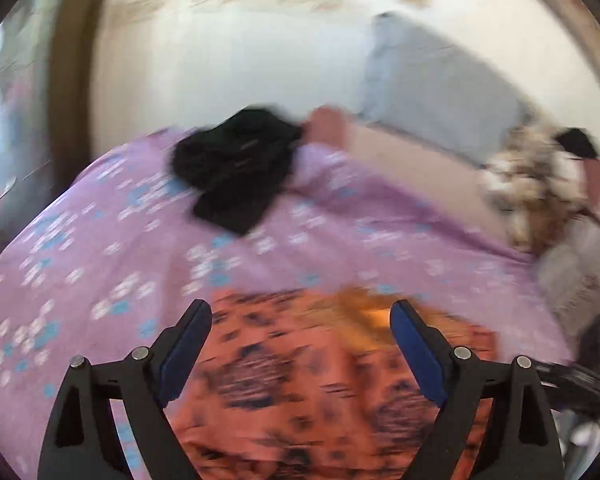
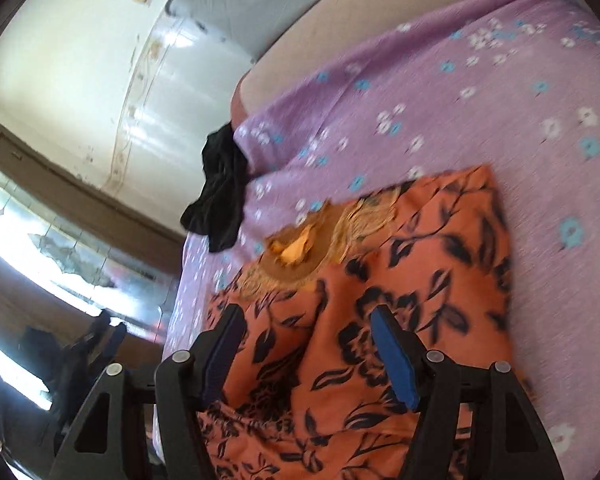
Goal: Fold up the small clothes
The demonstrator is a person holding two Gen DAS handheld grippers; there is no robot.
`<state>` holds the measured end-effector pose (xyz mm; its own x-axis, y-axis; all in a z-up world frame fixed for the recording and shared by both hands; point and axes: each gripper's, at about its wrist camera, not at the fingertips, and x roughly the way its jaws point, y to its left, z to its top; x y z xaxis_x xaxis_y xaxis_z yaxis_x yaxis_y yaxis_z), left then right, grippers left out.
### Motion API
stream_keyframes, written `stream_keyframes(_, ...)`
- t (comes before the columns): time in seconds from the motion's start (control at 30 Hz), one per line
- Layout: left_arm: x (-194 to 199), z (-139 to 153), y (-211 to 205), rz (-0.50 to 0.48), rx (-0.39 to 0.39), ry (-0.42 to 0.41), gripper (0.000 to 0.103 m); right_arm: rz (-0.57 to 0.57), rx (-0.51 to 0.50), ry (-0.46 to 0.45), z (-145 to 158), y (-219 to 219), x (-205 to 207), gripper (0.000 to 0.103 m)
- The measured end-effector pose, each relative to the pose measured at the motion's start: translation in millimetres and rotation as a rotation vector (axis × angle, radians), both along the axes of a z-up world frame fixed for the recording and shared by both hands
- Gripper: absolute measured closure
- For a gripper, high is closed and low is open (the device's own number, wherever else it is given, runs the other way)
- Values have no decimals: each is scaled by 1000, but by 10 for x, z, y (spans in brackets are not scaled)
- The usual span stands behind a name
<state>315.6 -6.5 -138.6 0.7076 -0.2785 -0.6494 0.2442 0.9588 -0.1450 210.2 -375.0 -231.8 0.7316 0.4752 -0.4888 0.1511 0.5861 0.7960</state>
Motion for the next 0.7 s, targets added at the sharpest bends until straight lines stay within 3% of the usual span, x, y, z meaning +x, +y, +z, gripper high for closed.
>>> stream_keyframes(0.1, 262, -382, 211, 171, 155, 155, 12, 85, -106, -28, 142, 349, 83, 33)
stream_keyframes(0.17, 328, -635, 325, 228, 220, 274, 12, 168, -248, -74, 297, 658, 120, 32)
stream_keyframes(0.23, 317, -833, 410, 246, 272, 334, 12, 241, -481, -86, 432, 1006, 121, 31)
stream_keyframes(0.3, 328, -1054, 352, 227, 451, 349, 12, 307, -695, -116, 505, 1297, 63, 31)
stream_keyframes(0.33, 314, -1123, 302, 203, 488, 336, 11, 343, -809, -131, 529, 1445, 21, 31)
stream_keyframes(0.5, 221, -1084, 246, 170, 533, 290, 11, 496, -1347, -227, 495, 1995, -158, 31)
stream_keyframes(0.6, 182, -1066, 235, 162, 531, 289, 11, 582, -1481, -237, 394, 2189, -49, 31)
stream_keyframes(0.7, 230, -1073, 279, 162, 480, 327, 11, 692, -1627, -187, 204, 2407, 150, 31)
